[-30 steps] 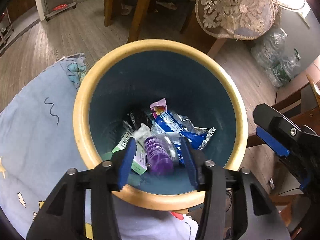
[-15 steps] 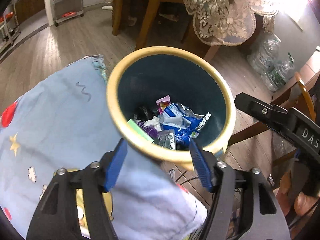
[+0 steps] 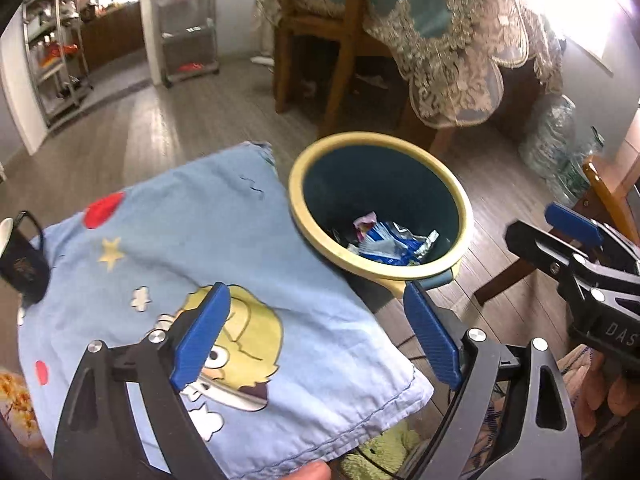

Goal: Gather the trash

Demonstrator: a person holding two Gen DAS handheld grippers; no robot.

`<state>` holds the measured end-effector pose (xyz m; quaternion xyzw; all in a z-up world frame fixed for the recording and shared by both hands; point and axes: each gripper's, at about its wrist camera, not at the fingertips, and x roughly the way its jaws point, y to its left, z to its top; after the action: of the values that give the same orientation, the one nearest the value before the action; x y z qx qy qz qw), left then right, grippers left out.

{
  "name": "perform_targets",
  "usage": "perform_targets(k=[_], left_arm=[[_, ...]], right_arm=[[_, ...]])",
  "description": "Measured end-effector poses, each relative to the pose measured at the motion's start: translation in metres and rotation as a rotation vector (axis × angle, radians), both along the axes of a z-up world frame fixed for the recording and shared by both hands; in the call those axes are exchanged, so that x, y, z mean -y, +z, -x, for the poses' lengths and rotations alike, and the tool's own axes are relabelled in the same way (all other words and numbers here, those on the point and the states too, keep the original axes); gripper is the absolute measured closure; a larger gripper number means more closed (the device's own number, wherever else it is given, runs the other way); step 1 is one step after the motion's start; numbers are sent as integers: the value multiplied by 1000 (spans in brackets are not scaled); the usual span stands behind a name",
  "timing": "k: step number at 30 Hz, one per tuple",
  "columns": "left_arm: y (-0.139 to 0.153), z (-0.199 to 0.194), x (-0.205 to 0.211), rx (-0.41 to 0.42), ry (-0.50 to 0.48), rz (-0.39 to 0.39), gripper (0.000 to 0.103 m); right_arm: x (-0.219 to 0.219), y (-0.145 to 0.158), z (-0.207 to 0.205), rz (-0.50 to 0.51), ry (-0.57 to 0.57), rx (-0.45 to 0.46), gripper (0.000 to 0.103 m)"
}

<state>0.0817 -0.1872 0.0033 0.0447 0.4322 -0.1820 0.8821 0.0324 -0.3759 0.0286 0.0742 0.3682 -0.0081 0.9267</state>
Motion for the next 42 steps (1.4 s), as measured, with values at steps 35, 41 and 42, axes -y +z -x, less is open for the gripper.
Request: perform_targets(k=[35, 41, 42], left_arm=[[14, 61, 0, 117, 40, -17, 6], [13, 59, -3, 114, 49, -11, 6], [13, 59, -3, 115, 49, -11, 6]], right_arm=[[11, -5, 52, -20, -54, 20, 14], [9, -5, 51, -17, -49, 21, 14], [9, -5, 50, -17, -47, 21, 14]])
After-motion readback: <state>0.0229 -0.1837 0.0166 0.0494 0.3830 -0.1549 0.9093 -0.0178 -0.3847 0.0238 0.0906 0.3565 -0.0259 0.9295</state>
